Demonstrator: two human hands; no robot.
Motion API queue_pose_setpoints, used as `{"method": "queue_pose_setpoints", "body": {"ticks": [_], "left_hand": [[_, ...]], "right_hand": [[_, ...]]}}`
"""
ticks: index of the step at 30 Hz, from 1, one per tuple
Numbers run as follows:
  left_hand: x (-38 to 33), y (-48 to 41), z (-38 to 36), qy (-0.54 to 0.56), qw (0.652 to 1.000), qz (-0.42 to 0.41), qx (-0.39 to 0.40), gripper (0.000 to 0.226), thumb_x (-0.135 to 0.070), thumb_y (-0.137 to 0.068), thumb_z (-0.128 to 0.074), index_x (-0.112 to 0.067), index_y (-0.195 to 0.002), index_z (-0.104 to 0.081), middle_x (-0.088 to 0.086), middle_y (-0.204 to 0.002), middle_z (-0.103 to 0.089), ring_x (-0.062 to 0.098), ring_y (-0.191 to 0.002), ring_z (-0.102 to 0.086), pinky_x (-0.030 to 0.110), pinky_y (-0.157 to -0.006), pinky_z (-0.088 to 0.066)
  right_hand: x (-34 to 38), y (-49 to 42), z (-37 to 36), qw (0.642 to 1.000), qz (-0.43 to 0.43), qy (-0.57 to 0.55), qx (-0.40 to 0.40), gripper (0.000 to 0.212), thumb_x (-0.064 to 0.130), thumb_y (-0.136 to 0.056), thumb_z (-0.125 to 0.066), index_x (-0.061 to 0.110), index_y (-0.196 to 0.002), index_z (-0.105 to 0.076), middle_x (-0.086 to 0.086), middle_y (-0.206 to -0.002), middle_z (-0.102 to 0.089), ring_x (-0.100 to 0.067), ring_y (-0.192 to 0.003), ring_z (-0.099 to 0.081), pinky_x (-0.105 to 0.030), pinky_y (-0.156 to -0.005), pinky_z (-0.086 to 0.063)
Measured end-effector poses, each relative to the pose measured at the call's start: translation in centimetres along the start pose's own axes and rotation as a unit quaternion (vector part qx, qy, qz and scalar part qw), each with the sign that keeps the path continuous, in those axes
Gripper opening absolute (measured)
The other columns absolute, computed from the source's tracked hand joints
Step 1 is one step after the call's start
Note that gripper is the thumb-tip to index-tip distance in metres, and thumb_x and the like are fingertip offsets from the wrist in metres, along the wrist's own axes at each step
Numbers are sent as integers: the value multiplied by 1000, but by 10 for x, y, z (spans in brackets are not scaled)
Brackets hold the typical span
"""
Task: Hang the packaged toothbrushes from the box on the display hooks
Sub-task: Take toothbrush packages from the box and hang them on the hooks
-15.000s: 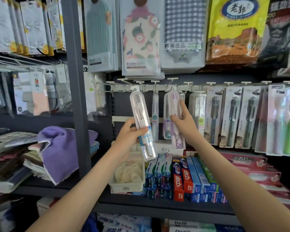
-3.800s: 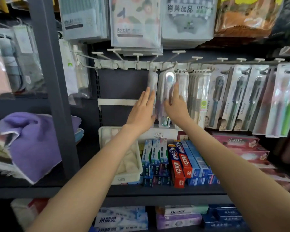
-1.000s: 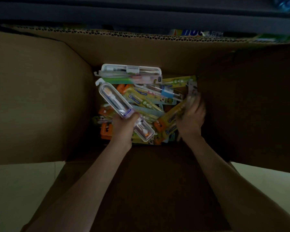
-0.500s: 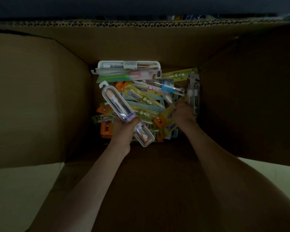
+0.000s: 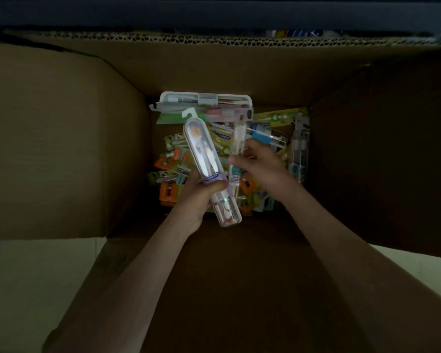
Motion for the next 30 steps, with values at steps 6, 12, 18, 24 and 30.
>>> {"method": "queue_pose_setpoints", "body": {"ticks": [6,12,18,24,30], "left_hand": [[-15,4,17,-21,999,-33,-12,42,1,-85,-66,-24,-116,-52,1,-107,-64,20,-99,-64,37,-80,-53],[-19,3,41,-2,997,-55,-52,46,-2,-81,-73,-29,-113,-55,-5,-104,-68,10,-90,-67,27,-75,-54],[-10,0,58,59,993,-51,-89,50,-4,-79,-75,-20,-123,-56,0,-110,-69,16,-98,-68,33,-84,-55],[-2,-3,63,103,991,-45,-79,52,-3,-80,-74,-19,-126,-56,0,-112,-70,15,-101,-68,34,-84,-55],[-21,22,43,64,996,-51,-38,51,-4,-81,-74,-15,-126,-53,7,-115,-67,21,-104,-67,40,-89,-55]], "right_hand": [[19,-1,-20,999,-1,-53,6,36,15,-88,-67,-7,-112,-54,-26,-112,-58,-36,-100,-60,-42,-81,-53],[23,-12,-45,998,5,-44,32,25,19,-86,-70,6,-103,-58,-17,-102,-61,-27,-96,-61,-40,-87,-51],[30,-43,-22,982,93,131,-95,53,31,-91,-64,13,-136,-44,0,-128,-48,-14,-120,-45,-23,-97,-39],[30,-66,-21,983,55,166,-55,41,27,-93,-61,10,-129,-52,-6,-123,-56,-17,-116,-52,-20,-87,-38],[47,-1,-69,993,-21,36,114,23,21,-95,-57,14,-73,-52,9,-64,-50,1,-58,-52,-16,-58,-41]]}}
Point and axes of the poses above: each hand's wrist, its own y-axis away from the middle knuckle, its own z-axis out of the back of the hand, x = y × z, the point moved 10 cm from there along -y, towards the middle knuckle
